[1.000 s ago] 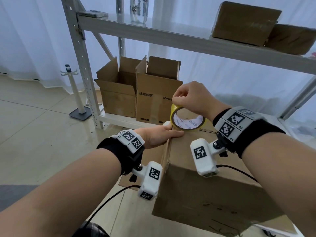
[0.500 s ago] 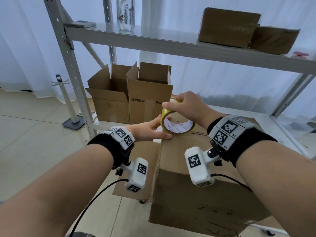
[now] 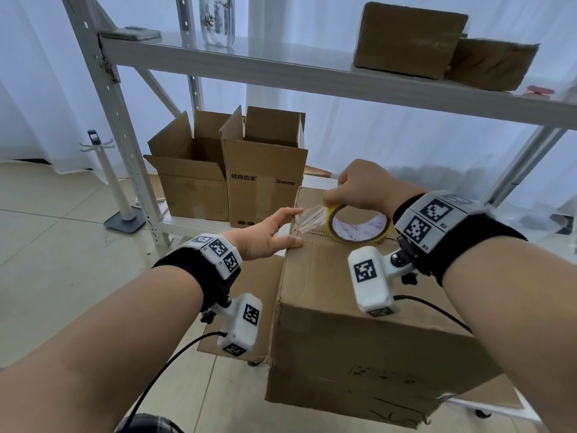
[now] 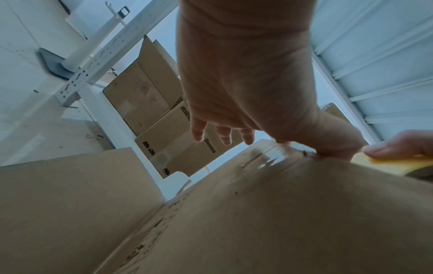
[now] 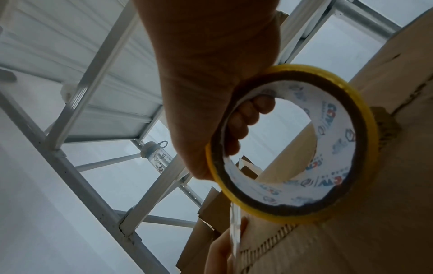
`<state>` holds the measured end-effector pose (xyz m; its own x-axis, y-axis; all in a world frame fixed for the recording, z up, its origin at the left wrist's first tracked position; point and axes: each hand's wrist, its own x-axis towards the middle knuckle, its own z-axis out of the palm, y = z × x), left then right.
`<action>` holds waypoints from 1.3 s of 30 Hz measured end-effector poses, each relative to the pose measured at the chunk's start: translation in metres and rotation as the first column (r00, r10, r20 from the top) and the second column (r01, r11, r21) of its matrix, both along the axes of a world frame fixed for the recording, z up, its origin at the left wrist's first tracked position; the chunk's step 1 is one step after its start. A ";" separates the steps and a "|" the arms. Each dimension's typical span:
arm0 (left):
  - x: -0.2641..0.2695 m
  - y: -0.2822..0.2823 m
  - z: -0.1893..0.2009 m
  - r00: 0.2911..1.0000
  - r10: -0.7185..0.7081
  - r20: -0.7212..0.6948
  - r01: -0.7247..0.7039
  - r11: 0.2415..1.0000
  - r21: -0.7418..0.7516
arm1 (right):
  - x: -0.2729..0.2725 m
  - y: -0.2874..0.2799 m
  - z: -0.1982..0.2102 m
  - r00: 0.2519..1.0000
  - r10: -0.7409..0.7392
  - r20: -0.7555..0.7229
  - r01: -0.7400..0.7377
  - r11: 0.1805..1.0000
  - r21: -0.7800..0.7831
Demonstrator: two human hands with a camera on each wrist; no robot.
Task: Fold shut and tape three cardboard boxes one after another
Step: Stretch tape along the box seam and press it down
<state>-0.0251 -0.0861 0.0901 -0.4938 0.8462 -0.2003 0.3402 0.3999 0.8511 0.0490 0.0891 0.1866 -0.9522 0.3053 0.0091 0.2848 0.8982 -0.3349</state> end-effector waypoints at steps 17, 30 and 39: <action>-0.004 0.021 -0.008 0.965 0.127 -0.227 -0.119 0.992 0.049 | 0.015 -0.005 0.006 0.988 0.005 0.154 -0.047 0.961 0.272; -0.016 0.011 0.007 0.876 -0.206 -0.436 0.106 0.964 -0.243 | 0.012 -0.002 0.004 0.991 0.011 0.133 -0.042 0.972 0.231; -0.011 0.015 -0.004 0.861 -0.098 -0.499 0.031 0.990 -0.141 | 0.019 -0.012 0.011 0.984 0.031 0.174 -0.099 0.912 0.398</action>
<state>-0.0364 -0.0715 0.0856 -0.5005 0.8646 -0.0440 0.7376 0.4524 0.5013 0.0678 0.0769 0.1976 -0.9689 0.2447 -0.0357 0.2399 0.9650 0.1056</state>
